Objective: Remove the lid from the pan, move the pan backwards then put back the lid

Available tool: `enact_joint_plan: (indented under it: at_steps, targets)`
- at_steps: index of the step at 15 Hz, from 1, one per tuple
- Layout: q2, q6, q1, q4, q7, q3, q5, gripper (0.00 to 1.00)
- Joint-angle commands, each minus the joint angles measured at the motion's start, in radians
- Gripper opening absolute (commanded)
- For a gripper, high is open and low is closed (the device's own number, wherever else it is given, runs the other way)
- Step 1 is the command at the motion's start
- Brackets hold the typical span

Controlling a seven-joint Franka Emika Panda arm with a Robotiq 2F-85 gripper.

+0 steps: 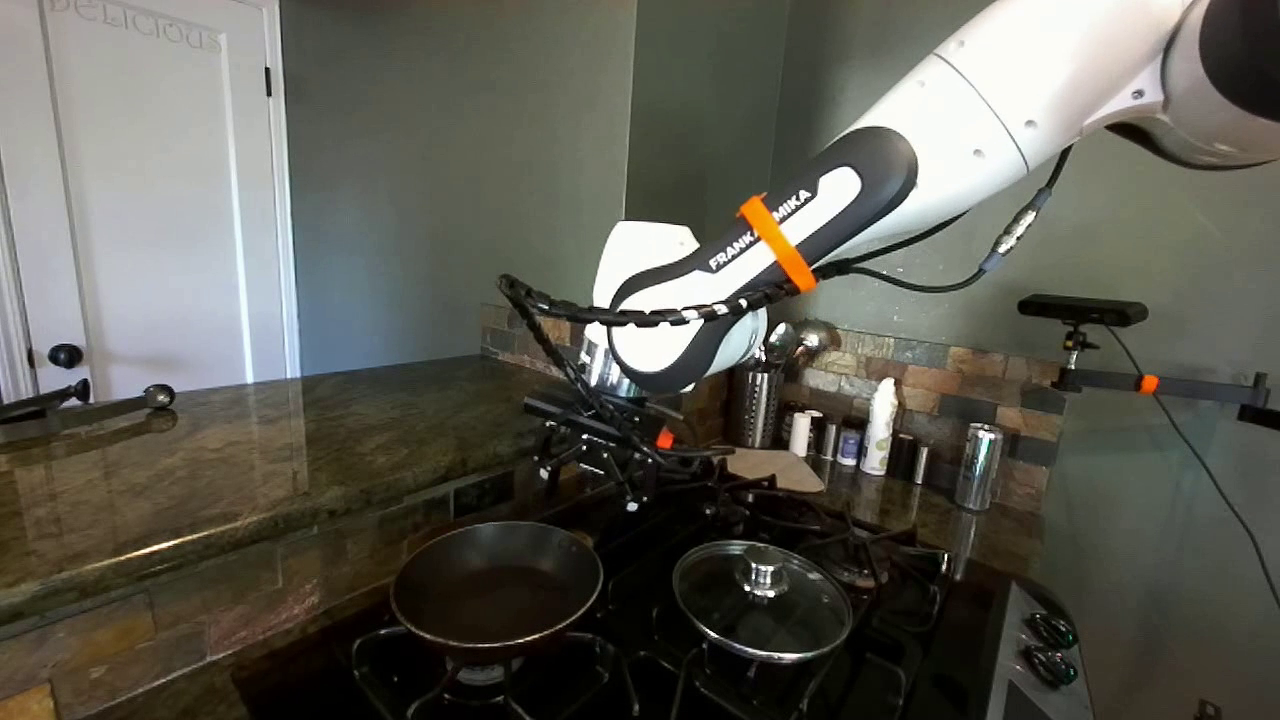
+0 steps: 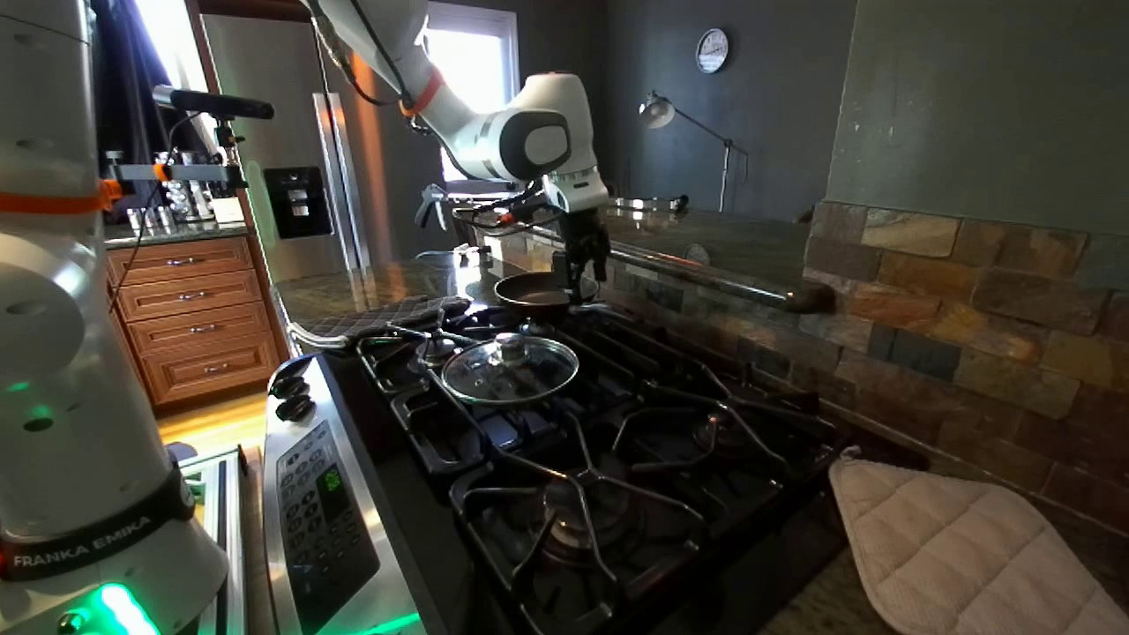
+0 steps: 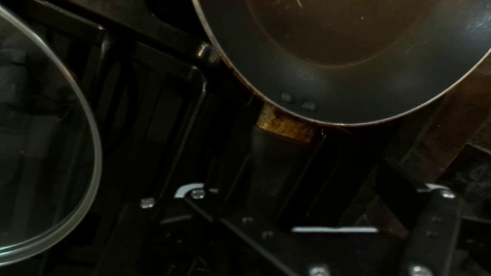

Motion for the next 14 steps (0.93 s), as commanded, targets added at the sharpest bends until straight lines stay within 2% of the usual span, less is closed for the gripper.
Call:
enact_joint_plan:
  at_steps: [1, 4, 10, 11, 12, 13, 14]
  targets:
    - [-0.116, -0.096, -0.007, -0.066, -0.031, 0.005, -0.005, 1.0]
    - [-0.217, -0.191, -0.028, -0.113, -0.16, 0.021, 0.032, 1.0]
    - [-0.456, -0.249, -0.058, -0.296, -0.617, 0.008, 0.15, 1.0]
    - [-0.494, -0.253, -0.029, -0.331, -0.692, -0.03, 0.171, 1.0]
    - [-0.527, -0.259, -0.029, -0.363, -0.768, -0.041, 0.189, 1.0]
    - [-0.564, -0.276, -0.061, -0.394, -0.843, -0.02, 0.211, 1.0]
    - [-0.592, -0.298, -0.066, -0.417, -0.915, -0.027, 0.229, 1.0]
